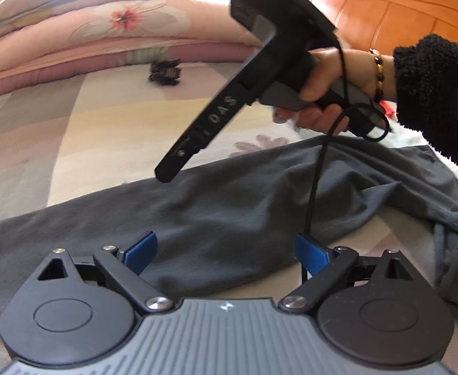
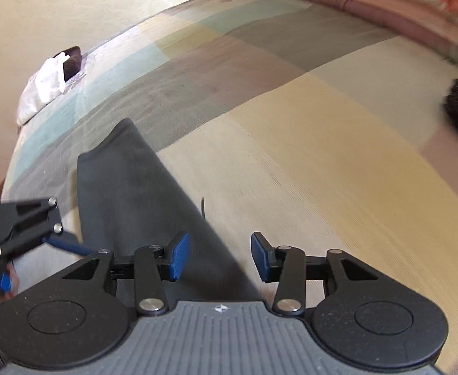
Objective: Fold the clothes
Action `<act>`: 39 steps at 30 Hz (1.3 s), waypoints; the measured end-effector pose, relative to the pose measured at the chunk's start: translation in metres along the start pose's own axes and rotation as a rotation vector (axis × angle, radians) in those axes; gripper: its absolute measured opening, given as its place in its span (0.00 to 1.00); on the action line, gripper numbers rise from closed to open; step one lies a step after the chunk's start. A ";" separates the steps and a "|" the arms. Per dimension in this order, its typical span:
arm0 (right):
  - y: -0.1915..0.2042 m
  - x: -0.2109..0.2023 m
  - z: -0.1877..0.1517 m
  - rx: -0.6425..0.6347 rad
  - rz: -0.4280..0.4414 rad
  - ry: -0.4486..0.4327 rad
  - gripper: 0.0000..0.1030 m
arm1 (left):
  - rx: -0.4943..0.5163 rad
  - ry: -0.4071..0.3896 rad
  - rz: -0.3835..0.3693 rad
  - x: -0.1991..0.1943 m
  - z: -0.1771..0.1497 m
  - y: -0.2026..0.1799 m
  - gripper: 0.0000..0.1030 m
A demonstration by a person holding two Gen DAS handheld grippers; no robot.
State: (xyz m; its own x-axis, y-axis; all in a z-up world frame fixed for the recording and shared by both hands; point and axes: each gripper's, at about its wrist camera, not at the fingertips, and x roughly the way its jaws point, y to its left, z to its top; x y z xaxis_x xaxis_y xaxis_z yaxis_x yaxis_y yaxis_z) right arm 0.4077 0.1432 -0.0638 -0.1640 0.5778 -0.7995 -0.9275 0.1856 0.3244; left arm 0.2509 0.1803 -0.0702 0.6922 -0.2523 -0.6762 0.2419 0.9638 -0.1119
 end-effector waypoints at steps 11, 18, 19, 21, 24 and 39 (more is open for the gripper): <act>0.016 0.045 0.033 -0.024 0.230 0.044 0.46 | -0.003 0.014 0.042 -0.006 0.000 0.008 0.92; 0.031 0.041 0.041 -0.092 0.125 -0.034 0.04 | 0.010 0.023 0.069 -0.004 -0.001 0.008 0.92; 0.034 0.040 0.042 -0.102 0.110 -0.045 0.04 | 0.008 0.019 0.068 -0.005 0.000 0.008 0.92; 0.037 0.039 0.044 -0.117 0.079 -0.068 0.04 | 0.000 0.005 0.061 -0.007 0.000 0.010 0.92; 0.026 0.034 0.053 -0.079 -0.003 -0.118 0.04 | -0.018 -0.005 0.058 -0.009 0.000 0.014 0.92; 0.029 0.017 0.062 -0.021 -0.124 -0.178 0.28 | -0.061 -0.006 0.049 -0.010 -0.001 0.026 0.92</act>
